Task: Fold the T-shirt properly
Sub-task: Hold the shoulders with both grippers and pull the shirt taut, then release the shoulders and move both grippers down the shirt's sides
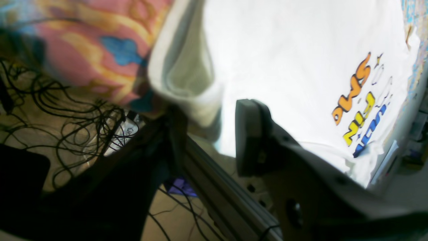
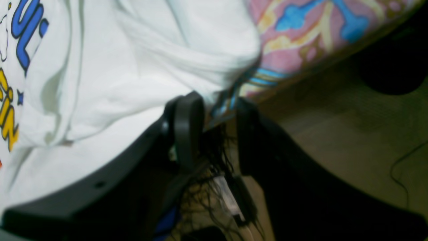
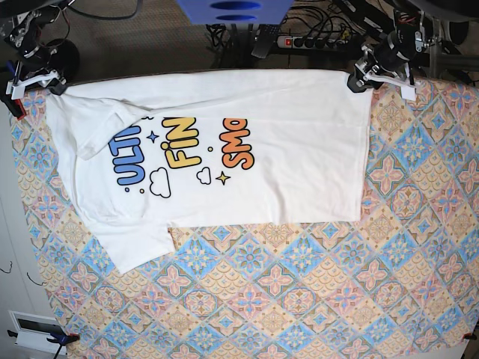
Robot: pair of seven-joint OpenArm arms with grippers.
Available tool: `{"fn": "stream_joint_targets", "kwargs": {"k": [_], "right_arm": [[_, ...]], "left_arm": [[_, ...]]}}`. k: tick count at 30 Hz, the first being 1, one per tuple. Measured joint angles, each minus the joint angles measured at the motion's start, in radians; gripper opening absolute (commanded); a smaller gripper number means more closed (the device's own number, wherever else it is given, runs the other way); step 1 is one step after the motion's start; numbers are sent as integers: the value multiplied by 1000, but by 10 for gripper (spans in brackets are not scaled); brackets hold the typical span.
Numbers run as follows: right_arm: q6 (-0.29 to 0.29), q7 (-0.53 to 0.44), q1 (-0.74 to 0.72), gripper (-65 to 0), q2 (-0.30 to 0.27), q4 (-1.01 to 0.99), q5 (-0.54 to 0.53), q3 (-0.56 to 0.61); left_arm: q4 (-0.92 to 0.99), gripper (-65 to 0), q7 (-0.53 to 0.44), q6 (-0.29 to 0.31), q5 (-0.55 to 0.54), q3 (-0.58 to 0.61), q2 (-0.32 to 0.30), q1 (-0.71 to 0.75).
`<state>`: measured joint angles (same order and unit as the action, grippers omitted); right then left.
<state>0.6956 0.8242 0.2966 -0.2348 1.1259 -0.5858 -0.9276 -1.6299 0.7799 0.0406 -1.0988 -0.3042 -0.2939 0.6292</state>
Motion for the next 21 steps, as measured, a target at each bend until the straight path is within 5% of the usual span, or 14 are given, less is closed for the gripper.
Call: {"fn": "stream_joint_targets", "kwargs": {"k": [16, 21], "right_arm": [[-1, 6, 5, -458, -3, 197, 3, -86], [1, 5, 0, -458, -61, 211, 1, 42]], "left_arm": [[-74, -414, 48, 2, 0, -106, -3, -112], [-72, -411, 48, 6, 40, -106, -4, -192]]}}
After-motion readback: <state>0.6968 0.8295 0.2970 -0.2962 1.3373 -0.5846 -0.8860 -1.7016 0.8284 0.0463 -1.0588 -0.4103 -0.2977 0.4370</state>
